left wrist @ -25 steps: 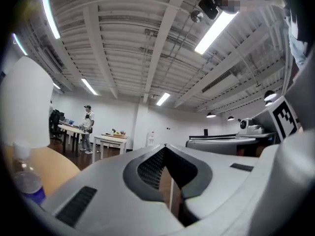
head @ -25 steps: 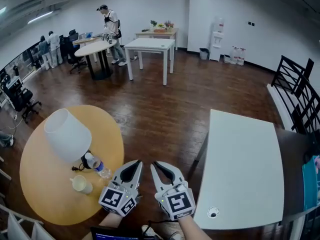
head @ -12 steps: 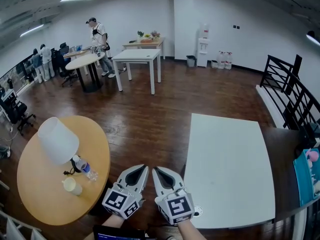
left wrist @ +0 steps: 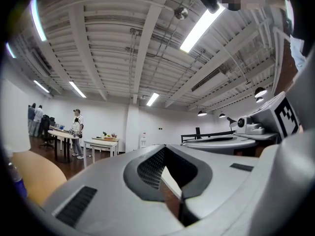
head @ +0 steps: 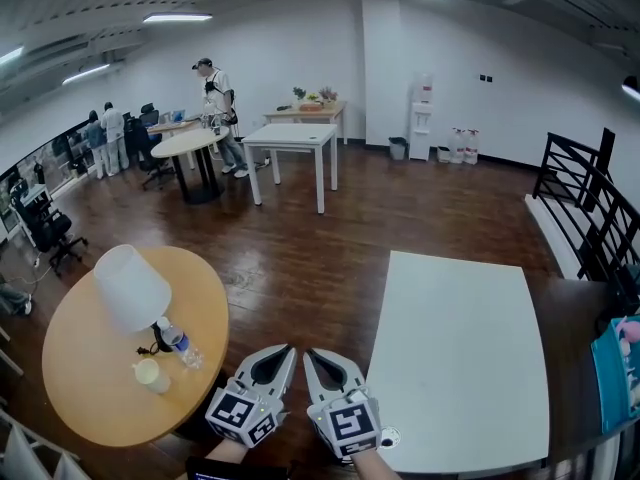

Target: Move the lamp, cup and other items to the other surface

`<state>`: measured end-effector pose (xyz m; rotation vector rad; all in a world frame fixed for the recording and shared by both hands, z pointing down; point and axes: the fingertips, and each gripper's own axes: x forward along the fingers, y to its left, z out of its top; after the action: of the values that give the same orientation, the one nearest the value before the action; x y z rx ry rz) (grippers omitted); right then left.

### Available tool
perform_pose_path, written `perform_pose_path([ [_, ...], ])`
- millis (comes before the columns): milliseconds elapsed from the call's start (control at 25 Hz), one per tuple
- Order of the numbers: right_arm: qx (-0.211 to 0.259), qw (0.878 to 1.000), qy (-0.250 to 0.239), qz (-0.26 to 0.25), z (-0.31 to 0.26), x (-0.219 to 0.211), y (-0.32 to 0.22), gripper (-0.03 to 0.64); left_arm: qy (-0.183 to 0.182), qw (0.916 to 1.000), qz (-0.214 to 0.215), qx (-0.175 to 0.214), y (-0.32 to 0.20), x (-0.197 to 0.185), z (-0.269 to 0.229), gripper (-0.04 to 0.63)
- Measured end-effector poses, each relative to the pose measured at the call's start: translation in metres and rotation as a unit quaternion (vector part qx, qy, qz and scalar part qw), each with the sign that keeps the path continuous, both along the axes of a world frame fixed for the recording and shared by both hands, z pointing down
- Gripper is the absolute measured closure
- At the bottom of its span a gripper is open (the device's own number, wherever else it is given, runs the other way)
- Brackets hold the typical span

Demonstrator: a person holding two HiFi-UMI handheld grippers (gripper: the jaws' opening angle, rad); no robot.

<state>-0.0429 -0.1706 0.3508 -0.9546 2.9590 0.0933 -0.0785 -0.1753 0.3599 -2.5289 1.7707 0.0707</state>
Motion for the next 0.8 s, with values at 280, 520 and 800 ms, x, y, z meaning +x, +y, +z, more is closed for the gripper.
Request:
perform_pose_path([
  [280, 0.008, 1.000, -0.011, -0.007, -0.005, 0.007, 0.007, 0.617, 0.005, 0.9998, -0.021, 0.001, 0.013, 0.002, -0.004, 0.582],
  [520, 0.001, 1.000, -0.011, -0.014, -0.011, 0.012, 0.016, 0.617, 0.004, 0.9996, -0.025, 0.008, 0.020, 0.007, -0.006, 0.581],
  [800, 0.000, 1.000, -0.007, -0.018, -0.009, 0.020, 0.019, 0.617, 0.005, 0.9995, -0.029, 0.016, 0.022, 0.016, -0.011, 0.581],
])
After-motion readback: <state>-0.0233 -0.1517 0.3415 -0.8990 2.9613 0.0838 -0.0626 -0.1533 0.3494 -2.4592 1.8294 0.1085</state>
